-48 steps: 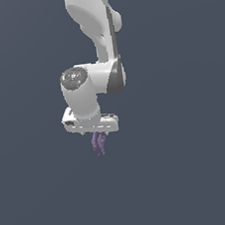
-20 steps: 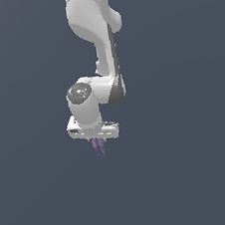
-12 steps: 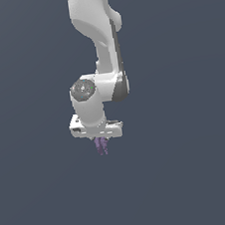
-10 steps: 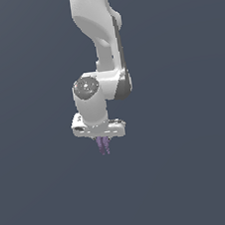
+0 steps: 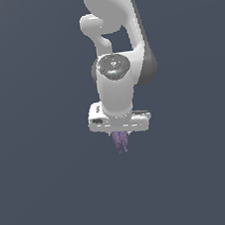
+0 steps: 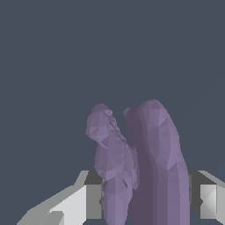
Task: Pick up the object and move it to a goal position.
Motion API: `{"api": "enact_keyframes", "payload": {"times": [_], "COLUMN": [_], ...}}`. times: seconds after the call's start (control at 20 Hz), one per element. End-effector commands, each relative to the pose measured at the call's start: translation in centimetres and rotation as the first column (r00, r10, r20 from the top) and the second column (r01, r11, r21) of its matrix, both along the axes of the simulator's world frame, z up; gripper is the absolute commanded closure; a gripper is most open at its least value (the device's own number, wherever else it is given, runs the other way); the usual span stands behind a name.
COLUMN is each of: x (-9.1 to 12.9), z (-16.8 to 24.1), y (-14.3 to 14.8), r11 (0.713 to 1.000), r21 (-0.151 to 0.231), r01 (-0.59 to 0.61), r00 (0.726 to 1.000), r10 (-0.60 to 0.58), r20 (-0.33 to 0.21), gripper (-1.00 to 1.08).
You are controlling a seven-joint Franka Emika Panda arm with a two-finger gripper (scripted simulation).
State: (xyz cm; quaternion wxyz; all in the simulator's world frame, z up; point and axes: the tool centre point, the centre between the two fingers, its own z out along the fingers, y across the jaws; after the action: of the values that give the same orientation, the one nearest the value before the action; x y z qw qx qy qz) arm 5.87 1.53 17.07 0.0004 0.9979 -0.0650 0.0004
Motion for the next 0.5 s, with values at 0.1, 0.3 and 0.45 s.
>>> {"api": "enact_keyframes", "payload": {"times": [0.1, 0.3, 0.45], "x": [1.3, 2.5, 3.2], "z": [3.4, 6.1, 7.5], "y": [3.8, 6.8, 8.5], "r11": [1.000, 1.000, 1.000], "r21": [0.000, 0.000, 0.001], "r01": [0.000, 0.000, 0.000], "r00": [1.000, 1.000, 1.000], "r10": [0.000, 0.000, 0.000], "r20": [0.000, 0.000, -0.001], "gripper": [1.08, 1.08, 1.08]}}
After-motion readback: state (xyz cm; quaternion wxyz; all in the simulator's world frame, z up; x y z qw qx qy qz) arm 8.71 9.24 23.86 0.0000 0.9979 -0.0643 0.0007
